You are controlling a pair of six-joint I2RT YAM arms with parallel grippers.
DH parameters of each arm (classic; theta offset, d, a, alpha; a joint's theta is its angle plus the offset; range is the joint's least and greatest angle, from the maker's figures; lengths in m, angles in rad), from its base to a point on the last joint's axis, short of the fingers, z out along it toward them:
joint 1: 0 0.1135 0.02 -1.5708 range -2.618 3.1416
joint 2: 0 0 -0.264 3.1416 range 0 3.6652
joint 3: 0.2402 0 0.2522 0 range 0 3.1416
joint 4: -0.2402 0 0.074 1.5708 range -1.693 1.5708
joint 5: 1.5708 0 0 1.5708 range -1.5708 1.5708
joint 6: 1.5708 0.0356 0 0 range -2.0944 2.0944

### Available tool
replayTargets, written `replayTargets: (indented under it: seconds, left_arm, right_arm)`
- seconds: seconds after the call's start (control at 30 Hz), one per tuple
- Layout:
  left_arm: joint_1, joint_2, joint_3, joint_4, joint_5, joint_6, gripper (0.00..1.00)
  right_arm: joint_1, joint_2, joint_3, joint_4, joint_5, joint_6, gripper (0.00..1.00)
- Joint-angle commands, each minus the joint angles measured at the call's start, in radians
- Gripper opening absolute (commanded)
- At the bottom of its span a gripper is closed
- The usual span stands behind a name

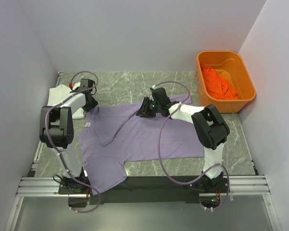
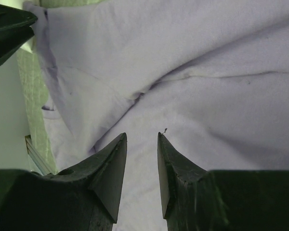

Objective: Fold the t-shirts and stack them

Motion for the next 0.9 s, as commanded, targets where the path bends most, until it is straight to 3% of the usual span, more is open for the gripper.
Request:
replayTargets:
  seconds: [0.0, 0.23, 0.43, 0.47, 0.7, 0.8, 0.87]
  left_arm:
    - [0.003, 0.020, 0.043, -0.025, -0.054, 0.014, 0.38]
    - [0.014, -0.011, 0.057, -0.052, -0.137, 0.025, 0.03]
    - [0.026, -0.015, 0.082, -0.095, -0.186, 0.020, 0.06]
    - [0.026, -0.017, 0.086, -0.098, -0.188, 0.019, 0.08]
    - [-0.018, -0.141, 0.074, -0.109, -0.157, 0.062, 0.62]
    - [-0.055, -0.207, 0.040, -0.135, -0.153, 0.081, 0.79]
    - [-0.108, -0.290, -0.008, -0.149, -0.157, 0.098, 0.84]
  right_arm:
    - [-0.001, 0.020, 0.001, 0.033, -0.011, -0.004, 0.39]
    - [-0.004, 0.012, -0.006, 0.023, 0.009, -0.016, 0.39]
    - [-0.015, -0.002, -0.019, 0.004, 0.043, -0.027, 0.39]
    - [-0.018, -0.009, -0.022, 0.001, 0.049, -0.030, 0.39]
    - [-0.022, -0.077, -0.019, -0.038, 0.078, -0.078, 0.40]
    - [-0.022, -0.126, -0.026, -0.067, 0.097, -0.098, 0.41]
    - [-0.022, -0.164, -0.036, -0.087, 0.133, -0.113, 0.41]
